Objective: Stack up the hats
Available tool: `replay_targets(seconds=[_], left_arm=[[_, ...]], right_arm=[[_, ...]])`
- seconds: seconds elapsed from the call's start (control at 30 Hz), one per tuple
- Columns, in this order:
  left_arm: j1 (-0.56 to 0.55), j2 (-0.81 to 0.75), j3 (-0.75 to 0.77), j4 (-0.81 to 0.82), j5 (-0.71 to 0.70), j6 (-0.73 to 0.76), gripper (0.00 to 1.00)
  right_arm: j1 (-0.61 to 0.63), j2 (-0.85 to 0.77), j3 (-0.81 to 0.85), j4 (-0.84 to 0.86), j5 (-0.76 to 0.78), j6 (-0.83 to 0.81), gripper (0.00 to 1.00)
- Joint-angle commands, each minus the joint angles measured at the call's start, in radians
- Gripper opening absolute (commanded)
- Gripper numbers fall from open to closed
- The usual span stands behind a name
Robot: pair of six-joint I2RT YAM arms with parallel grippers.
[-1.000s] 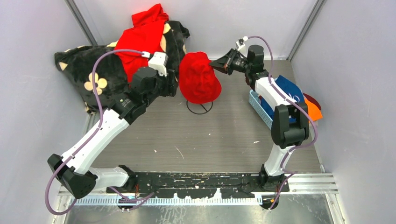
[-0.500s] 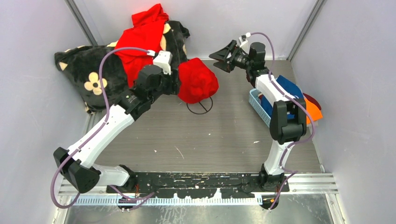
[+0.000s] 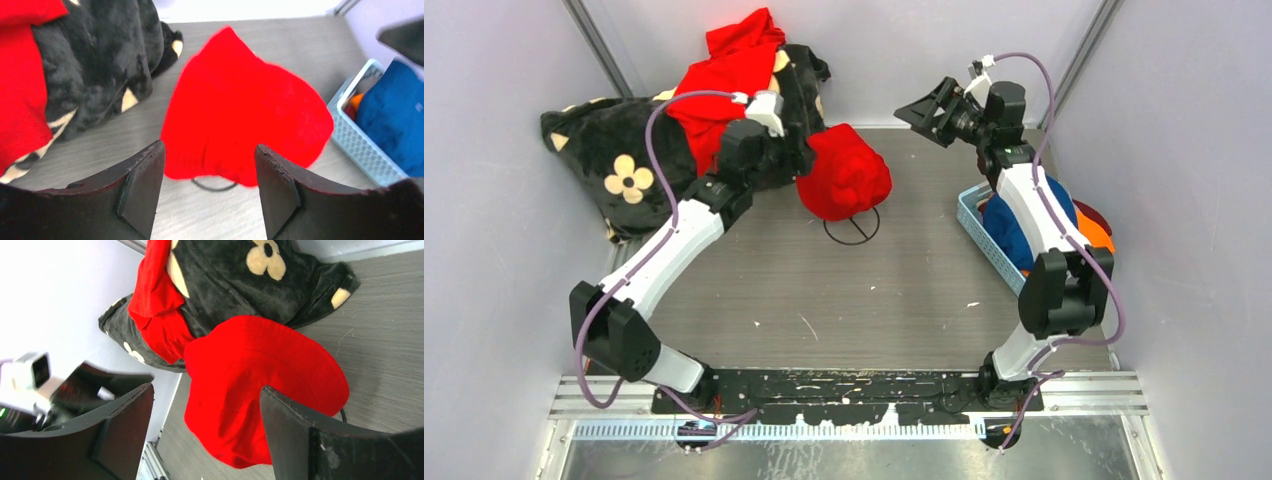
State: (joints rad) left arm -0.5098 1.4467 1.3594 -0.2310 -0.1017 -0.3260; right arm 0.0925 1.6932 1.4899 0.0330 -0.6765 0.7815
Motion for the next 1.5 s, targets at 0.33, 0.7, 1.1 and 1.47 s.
replay_targets(seconds=[0.33,0.7,1.1,1.47], left_arm=[[0.254,0.257,0.101,0.422,0.614,-0.267,0.67],[0.267,0.338,0.098,0.458,0.696,-0.291,0.59],[0.296,0.351,0.051,0.506,0.572,-0.321,0.00],[0.326,0.464,0.001,0.644,0.524,-0.473,0.00]], right_arm=[[-0.008,-0.150,-0.029,-0.057,-0.011,-0.120,0.83],[-0.019,-0.161,-0.041,-0.047,-0.032,-0.109,0.84],[-0.020,-0.158,-0.053,-0.037,-0.034,-0.104,0.83],[-0.022,-0.161,-0.096,-0.024,-0.035,-0.103,0.83]])
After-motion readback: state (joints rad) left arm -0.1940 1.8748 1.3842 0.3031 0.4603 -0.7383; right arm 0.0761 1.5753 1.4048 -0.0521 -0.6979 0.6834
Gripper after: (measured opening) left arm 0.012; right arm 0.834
